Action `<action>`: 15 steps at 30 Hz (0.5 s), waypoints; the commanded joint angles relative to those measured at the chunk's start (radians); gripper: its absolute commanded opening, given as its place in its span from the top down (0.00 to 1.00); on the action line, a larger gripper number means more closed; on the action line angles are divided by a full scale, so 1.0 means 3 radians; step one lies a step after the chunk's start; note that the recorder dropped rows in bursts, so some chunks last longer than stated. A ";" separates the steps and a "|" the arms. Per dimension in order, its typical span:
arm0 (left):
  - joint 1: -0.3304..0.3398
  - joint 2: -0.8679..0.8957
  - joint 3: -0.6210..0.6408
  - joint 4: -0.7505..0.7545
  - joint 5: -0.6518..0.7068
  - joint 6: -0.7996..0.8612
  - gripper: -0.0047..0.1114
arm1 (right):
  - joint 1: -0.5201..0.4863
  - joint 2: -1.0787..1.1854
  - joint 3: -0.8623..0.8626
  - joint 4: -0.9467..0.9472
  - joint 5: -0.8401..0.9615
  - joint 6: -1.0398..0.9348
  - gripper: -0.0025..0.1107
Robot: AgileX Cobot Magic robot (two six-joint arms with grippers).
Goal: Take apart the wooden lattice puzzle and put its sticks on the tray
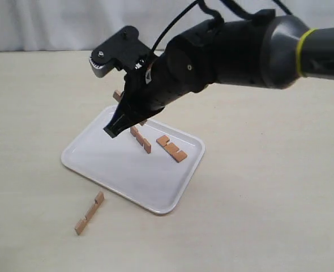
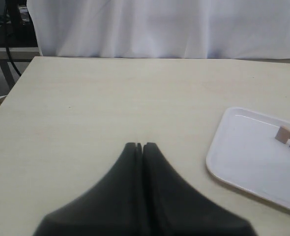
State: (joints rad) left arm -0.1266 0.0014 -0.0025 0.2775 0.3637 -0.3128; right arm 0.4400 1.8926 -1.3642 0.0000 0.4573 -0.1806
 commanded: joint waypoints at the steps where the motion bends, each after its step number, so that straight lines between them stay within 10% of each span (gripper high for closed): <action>1: -0.0020 -0.0005 0.0008 0.0004 -0.0028 -0.0009 0.96 | -0.0089 0.0309 -0.0003 -0.0047 -0.0058 0.0138 0.94; 15: -0.0020 -0.0005 0.0008 -0.0003 -0.0021 -0.0009 0.96 | 0.0122 0.0445 -0.0003 0.0206 -0.0449 0.0584 0.85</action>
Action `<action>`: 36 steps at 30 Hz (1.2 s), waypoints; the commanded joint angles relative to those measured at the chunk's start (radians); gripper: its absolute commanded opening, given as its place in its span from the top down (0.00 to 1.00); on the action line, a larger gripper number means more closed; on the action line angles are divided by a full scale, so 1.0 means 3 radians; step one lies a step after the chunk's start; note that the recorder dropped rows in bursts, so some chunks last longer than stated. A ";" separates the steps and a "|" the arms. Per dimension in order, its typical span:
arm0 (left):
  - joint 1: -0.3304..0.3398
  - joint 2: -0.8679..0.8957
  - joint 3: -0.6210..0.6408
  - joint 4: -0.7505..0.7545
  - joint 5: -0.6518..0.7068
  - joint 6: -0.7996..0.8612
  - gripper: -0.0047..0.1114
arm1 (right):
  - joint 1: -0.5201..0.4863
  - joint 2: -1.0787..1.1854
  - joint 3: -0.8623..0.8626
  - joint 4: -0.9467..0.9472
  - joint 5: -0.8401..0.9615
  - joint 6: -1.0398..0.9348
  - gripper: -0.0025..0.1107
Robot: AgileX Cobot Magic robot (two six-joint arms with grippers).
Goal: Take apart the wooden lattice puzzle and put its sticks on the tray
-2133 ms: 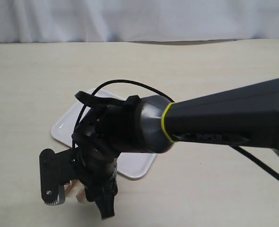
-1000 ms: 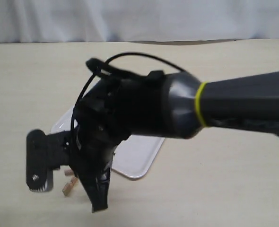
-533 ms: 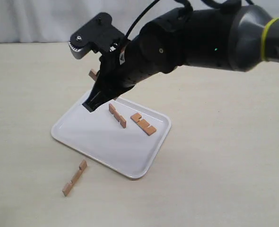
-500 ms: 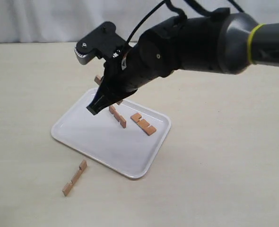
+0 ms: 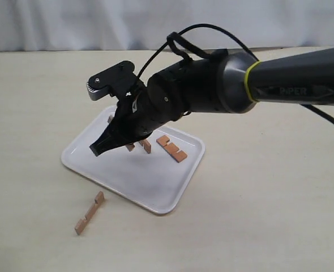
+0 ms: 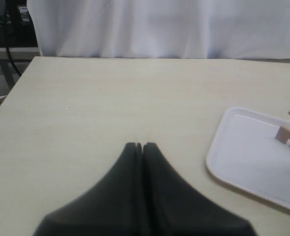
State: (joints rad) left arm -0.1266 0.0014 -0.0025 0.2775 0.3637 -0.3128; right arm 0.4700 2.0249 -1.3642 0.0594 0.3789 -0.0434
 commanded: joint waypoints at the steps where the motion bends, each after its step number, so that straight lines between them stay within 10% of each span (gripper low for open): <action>1: -0.0020 -0.0005 0.0008 -0.0003 -0.0006 -0.0009 0.96 | 0.0022 0.0004 -0.0003 0.0008 -0.0204 0.0145 0.81; 7: -0.0020 -0.0005 0.0008 -0.0003 -0.0012 -0.0009 0.96 | 0.0047 -0.0031 -0.0030 0.0038 -0.0200 0.0234 0.39; 20: -0.0020 -0.0005 0.0008 -0.0003 -0.0012 -0.0009 0.96 | 0.0032 -0.0083 -0.0030 -0.0139 -0.0163 0.0467 0.35; 36: -0.0020 -0.0005 0.0008 0.0007 -0.0014 -0.0009 0.96 | 0.0781 -0.0163 -0.0030 -0.0152 0.0869 -0.0169 0.35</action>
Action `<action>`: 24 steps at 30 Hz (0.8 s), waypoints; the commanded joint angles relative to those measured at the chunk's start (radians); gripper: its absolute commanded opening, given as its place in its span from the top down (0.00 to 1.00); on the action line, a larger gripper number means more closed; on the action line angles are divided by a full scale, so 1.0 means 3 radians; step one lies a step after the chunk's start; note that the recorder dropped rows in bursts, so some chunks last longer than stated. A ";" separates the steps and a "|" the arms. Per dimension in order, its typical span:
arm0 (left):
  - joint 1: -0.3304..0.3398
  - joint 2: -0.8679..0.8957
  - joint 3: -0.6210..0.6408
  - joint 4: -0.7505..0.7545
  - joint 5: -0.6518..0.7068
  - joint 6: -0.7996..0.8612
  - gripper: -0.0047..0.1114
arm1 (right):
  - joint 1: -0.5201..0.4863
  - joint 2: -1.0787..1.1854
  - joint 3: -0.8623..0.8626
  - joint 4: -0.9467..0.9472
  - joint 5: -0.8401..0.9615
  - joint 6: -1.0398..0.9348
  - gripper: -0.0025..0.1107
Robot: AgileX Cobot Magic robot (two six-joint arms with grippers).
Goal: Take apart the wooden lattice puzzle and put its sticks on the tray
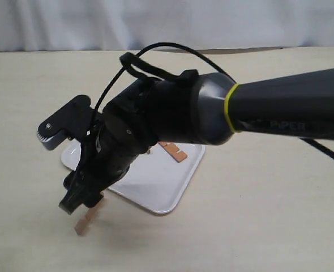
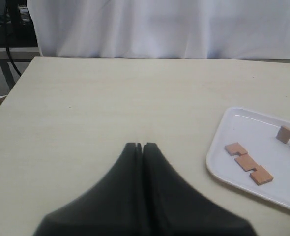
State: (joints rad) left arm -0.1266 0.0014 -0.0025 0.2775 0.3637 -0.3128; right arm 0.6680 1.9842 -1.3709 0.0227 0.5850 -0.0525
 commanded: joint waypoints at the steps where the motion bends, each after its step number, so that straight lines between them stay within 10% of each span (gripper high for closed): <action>1: -0.0020 -0.0005 0.0008 0.0007 -0.0014 -0.0009 0.96 | 0.0149 -0.0028 -0.0008 -0.0023 0.0190 -0.0124 0.35; 13: -0.0020 -0.0005 0.0008 0.0007 -0.0009 -0.0009 0.96 | 0.0351 0.0225 -0.0008 -0.0049 0.0260 -0.0691 0.18; 24: -0.0020 -0.0005 0.0008 0.0000 -0.0008 -0.0009 0.96 | 0.0455 0.0259 -0.0008 -0.0381 0.0139 -0.2543 0.37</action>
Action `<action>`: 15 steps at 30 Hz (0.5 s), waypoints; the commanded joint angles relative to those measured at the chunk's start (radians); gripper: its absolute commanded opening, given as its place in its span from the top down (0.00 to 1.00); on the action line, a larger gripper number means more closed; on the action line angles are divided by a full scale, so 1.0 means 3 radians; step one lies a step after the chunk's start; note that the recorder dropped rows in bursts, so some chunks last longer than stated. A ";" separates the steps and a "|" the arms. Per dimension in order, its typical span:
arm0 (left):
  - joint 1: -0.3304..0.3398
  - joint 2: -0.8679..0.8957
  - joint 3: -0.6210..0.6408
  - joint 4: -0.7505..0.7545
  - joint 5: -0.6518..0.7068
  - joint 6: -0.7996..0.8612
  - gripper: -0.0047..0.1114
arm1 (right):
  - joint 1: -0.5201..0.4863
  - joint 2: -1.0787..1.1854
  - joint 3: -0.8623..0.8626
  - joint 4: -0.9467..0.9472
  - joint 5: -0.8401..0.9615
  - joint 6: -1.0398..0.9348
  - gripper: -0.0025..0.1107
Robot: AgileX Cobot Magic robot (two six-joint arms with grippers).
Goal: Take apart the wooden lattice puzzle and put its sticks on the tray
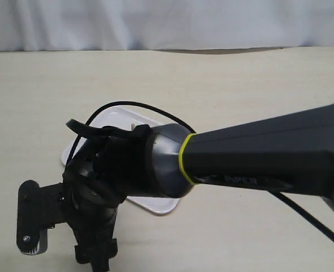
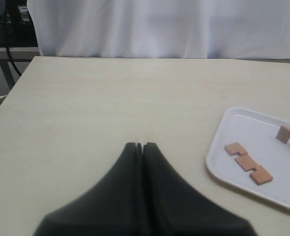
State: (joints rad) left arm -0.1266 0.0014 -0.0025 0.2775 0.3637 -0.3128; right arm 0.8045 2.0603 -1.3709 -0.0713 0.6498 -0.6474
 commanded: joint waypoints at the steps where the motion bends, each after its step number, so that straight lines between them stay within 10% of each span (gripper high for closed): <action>1: -0.0020 -0.0005 0.0008 0.0000 -0.0008 -0.0009 0.96 | 0.0001 0.0005 -0.0008 -0.0068 -0.0086 -0.0674 0.40; 15: -0.0020 -0.0005 0.0008 0.0000 -0.0005 -0.0009 0.96 | 0.0001 0.0181 -0.0008 -0.0228 -0.0293 -0.0936 0.47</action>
State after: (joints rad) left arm -0.1266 0.0014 -0.0025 0.2775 0.3637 -0.3128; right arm 0.8045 2.1078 -1.3709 -0.1134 0.5774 -0.9235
